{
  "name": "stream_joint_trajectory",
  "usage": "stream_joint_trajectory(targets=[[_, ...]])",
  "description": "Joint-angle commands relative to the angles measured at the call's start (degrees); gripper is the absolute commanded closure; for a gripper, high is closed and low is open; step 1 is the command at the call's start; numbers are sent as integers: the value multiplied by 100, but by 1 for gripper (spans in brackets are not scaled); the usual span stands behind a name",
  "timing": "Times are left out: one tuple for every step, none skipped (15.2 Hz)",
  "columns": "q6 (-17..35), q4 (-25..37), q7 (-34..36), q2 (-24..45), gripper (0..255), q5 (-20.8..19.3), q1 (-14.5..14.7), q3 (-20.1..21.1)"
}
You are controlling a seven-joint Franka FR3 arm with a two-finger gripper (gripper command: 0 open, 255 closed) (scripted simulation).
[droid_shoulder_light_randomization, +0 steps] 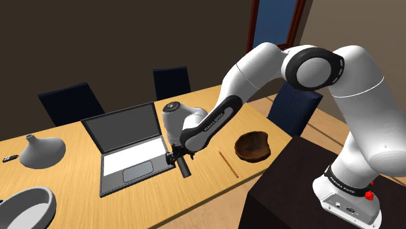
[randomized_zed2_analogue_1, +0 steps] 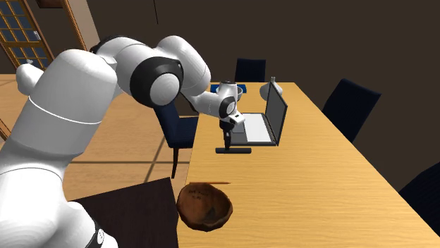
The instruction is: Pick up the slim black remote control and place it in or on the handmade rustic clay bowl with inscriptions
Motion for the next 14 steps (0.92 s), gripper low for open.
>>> stream_joint_trajectory(targets=[[62,104,47,164,0,-41,58,-40],[106,116,57,221,0,-58,69,-57],[150,130,66,279,0,-74,80,-73],[194,145,75,337,0,-90,91,-90],[236,161,84,396,0,-106,103,-107],[303,190,98,490,0,-131,121,-133],[303,189,98,489,0,-131,121,-133],[303,190,98,490,0,-131,121,-133],[303,190,98,490,0,-131,121,-133],[303,190,98,490,0,-131,121,-133],[303,190,98,490,0,-131,121,-133],[303,190,98,490,0,-131,121,-133],[303,190,98,490,0,-131,121,-133],[302,189,98,489,0,-130,121,-133]])
